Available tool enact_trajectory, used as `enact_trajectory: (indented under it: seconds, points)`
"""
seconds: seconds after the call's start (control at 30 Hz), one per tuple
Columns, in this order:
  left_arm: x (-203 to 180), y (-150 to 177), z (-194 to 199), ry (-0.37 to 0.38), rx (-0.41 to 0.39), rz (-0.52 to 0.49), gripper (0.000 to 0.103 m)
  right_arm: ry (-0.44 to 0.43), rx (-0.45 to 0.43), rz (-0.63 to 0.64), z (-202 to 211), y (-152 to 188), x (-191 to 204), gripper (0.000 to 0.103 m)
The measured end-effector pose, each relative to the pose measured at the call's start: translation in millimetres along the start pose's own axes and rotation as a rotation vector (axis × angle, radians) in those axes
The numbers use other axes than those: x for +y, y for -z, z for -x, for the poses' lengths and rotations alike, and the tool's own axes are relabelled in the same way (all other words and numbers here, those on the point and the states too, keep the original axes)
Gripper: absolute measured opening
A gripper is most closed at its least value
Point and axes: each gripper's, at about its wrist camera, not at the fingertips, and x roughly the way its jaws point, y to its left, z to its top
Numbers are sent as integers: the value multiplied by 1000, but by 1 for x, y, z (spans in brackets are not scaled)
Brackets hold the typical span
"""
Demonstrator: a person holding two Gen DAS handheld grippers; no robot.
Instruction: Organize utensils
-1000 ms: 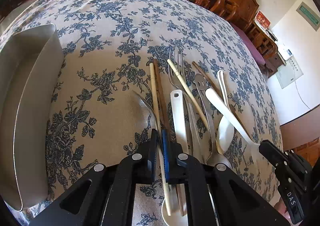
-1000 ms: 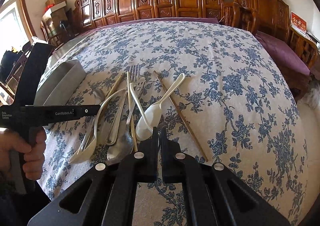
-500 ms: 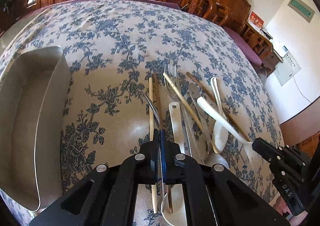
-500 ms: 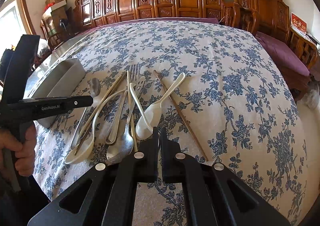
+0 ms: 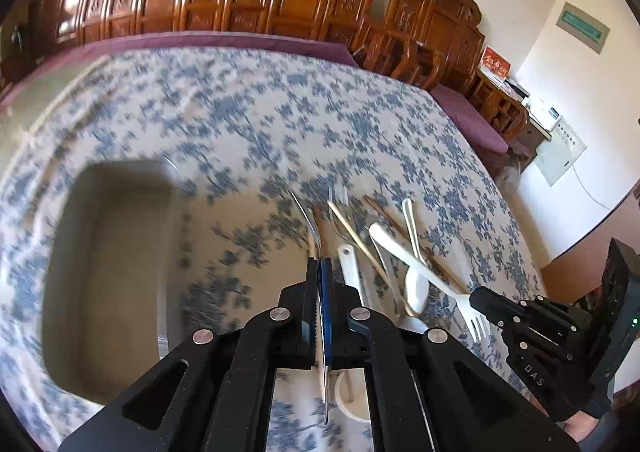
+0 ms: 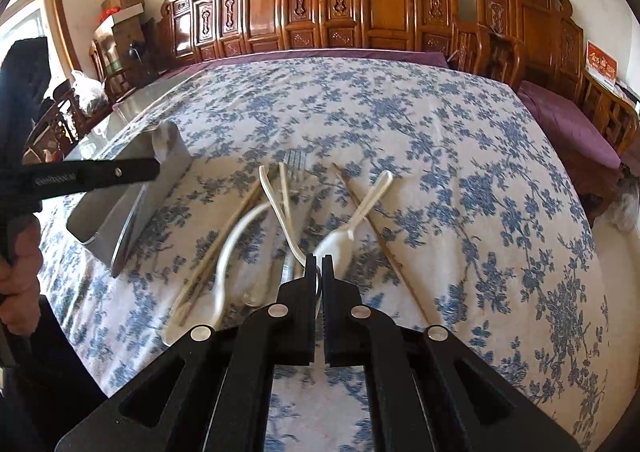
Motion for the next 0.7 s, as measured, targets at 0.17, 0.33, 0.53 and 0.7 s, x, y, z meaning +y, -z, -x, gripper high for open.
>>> enact_trajectory:
  seconds: [0.17,0.33,0.53,0.7]
  points:
    - [22,-7,26,-49,-33,-30,1,-20,-12,-2,2,-9,21,3]
    - [54,-15,38,-110,-23,-41,1,-49,-30,9,3,-21,48,3]
    - [101,-15,20,-209,66,-52,1,-91,-38,17,-5,-33,79,3]
    - [131,-6,-5,-254,130,-42,1,-115,-27,26,-17,-37,100,3]
